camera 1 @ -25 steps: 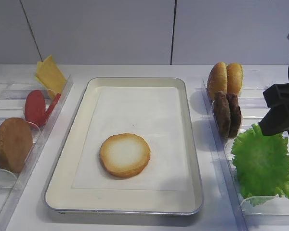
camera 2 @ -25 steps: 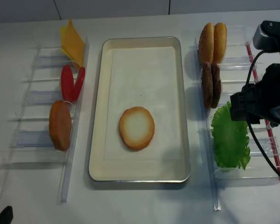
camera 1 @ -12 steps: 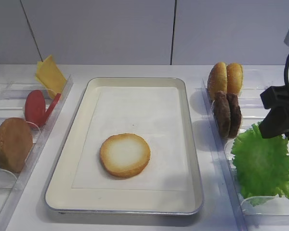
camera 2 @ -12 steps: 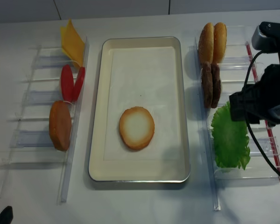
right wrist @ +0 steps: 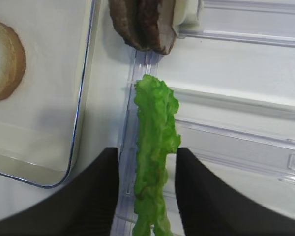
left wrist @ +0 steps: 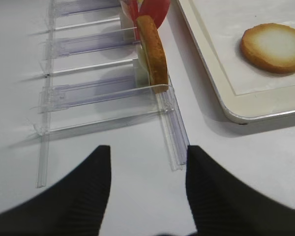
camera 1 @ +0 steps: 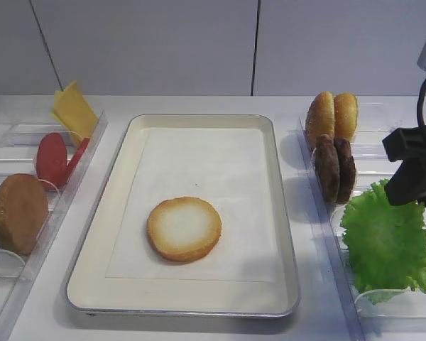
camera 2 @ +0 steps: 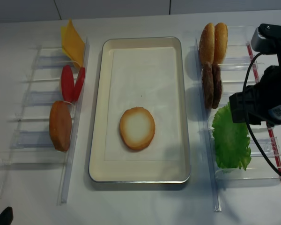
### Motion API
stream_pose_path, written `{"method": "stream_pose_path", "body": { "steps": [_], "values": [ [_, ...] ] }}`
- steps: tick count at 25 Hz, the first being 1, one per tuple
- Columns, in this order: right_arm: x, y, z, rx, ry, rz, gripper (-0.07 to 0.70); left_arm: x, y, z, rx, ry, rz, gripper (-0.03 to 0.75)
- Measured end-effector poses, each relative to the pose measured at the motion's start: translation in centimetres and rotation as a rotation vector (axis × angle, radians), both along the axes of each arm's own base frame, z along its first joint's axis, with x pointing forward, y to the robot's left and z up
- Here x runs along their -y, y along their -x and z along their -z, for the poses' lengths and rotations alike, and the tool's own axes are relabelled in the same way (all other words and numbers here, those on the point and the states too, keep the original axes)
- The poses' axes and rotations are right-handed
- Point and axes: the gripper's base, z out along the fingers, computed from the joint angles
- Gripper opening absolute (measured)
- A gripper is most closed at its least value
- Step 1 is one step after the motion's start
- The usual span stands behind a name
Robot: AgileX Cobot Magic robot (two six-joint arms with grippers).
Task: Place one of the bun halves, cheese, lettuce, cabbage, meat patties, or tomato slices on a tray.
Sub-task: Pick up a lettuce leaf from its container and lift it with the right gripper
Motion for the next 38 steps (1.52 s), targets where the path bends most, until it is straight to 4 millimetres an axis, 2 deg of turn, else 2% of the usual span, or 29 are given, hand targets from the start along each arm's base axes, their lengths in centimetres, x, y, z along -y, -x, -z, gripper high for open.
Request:
{"method": "stream_pose_path", "body": {
  "steps": [22, 27, 31, 38],
  "values": [
    [0.2, 0.0, 0.1, 0.003, 0.025, 0.009, 0.061, 0.0, 0.0, 0.0, 0.000, 0.000, 0.000, 0.326],
    [0.2, -0.1, -0.1, 0.005, 0.026, 0.006, 0.053, 0.0, 0.0, 0.0, 0.000, 0.000, 0.000, 0.326],
    [0.2, -0.5, -1.5, 0.032, 0.022, -0.001, 0.053, 0.0, 0.0, 0.0, 0.000, 0.000, 0.000, 0.326],
    [-0.1, -0.3, -2.1, 0.008, -0.001, -0.015, 0.053, 0.0, 0.0, 0.0, 0.000, 0.000, 0.000, 0.326]
  ]
}}
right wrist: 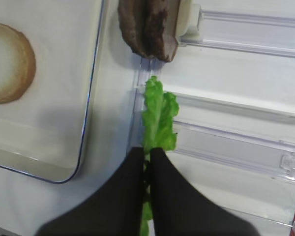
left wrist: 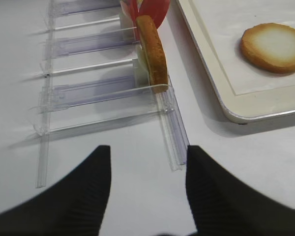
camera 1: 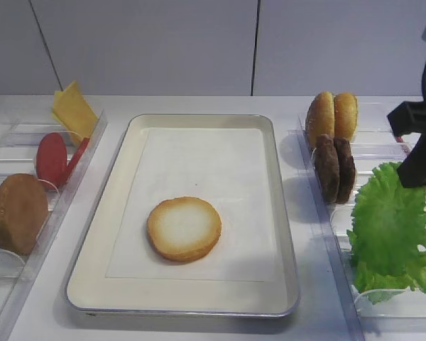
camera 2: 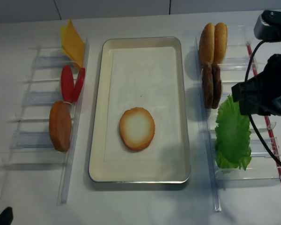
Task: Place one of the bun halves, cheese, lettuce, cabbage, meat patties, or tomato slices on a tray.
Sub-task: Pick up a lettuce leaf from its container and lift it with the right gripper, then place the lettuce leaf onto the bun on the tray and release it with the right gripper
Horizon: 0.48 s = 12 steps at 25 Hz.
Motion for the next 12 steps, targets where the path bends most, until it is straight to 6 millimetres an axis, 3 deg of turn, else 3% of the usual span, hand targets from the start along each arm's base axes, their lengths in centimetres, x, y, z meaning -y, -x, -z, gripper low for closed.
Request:
{"method": "stream_pose_path", "body": {
  "steps": [12],
  "values": [
    [-2.7, 0.0, -4.4, 0.066, -0.181, -0.099, 0.052, 0.0, 0.0, 0.0, 0.000, 0.000, 0.000, 0.326]
  ]
}}
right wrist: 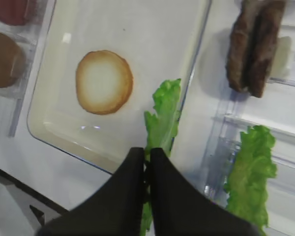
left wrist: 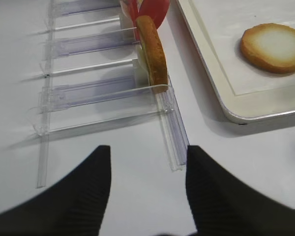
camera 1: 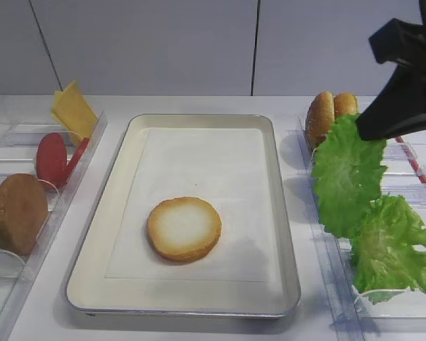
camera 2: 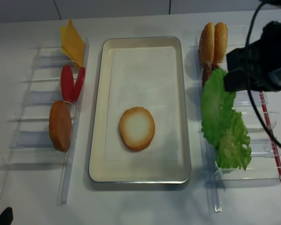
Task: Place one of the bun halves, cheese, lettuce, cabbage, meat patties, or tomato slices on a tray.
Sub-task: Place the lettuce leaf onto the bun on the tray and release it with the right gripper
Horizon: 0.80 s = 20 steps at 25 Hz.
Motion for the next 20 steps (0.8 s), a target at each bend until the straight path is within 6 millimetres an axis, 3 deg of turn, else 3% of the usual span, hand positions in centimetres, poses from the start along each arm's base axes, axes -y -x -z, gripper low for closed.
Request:
{"method": "stream_pose_path", "body": {
  "steps": [8, 15, 20],
  "values": [
    [-6.0, -0.5, 1.3, -0.007, -0.064, -0.132, 0.052, 0.0, 0.0, 0.0, 0.000, 0.000, 0.000, 0.326],
    [-10.4, -2.7, 4.4, -0.068, -0.094, -0.186, 0.052, 0.0, 0.0, 0.0, 0.000, 0.000, 0.000, 0.326],
    [-14.0, -4.6, 4.5, -0.051, -0.128, -0.246, 0.052, 0.0, 0.0, 0.0, 0.000, 0.000, 0.000, 0.326]
  ]
}}
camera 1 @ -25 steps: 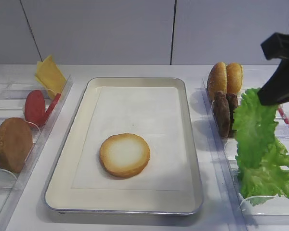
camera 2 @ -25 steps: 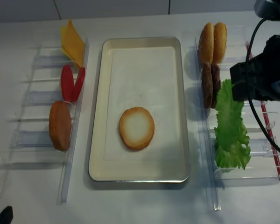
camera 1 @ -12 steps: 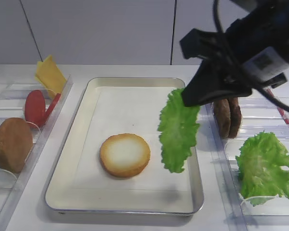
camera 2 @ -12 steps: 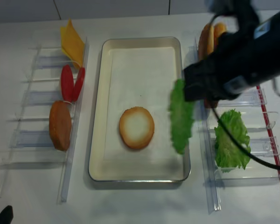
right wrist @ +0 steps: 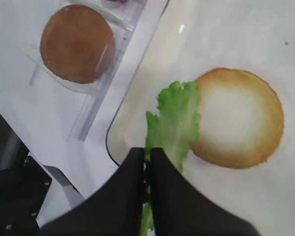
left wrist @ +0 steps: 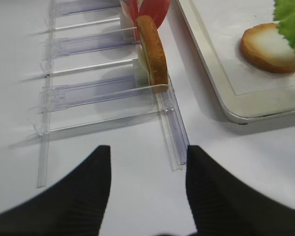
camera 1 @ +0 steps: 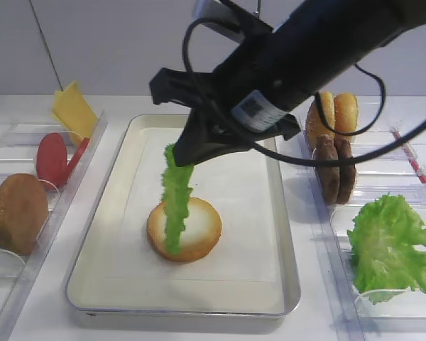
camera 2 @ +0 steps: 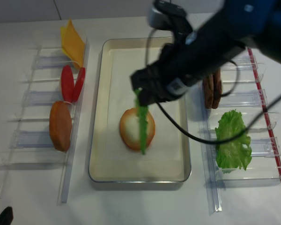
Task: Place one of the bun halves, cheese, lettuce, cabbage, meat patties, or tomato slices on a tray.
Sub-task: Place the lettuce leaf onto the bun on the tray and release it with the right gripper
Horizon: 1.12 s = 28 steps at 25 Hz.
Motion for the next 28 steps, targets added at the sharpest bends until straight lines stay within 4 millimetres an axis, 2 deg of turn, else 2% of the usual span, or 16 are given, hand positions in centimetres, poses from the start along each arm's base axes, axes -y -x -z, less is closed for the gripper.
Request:
{"method": "stream_pose_path", "body": {
  "steps": [6, 13, 28],
  "values": [
    [-3.1, -1.6, 1.9, -0.051, -0.003, -0.034, 0.052, 0.0, 0.0, 0.0, 0.000, 0.000, 0.000, 0.326],
    [-4.2, -3.0, 3.6, -0.060, 0.012, -0.038, 0.052, 0.0, 0.0, 0.0, 0.000, 0.000, 0.000, 0.326],
    [-2.9, -3.8, 4.9, 0.033, 0.233, -0.030, 0.052, 0.0, 0.0, 0.0, 0.000, 0.000, 0.000, 0.326]
  ]
}}
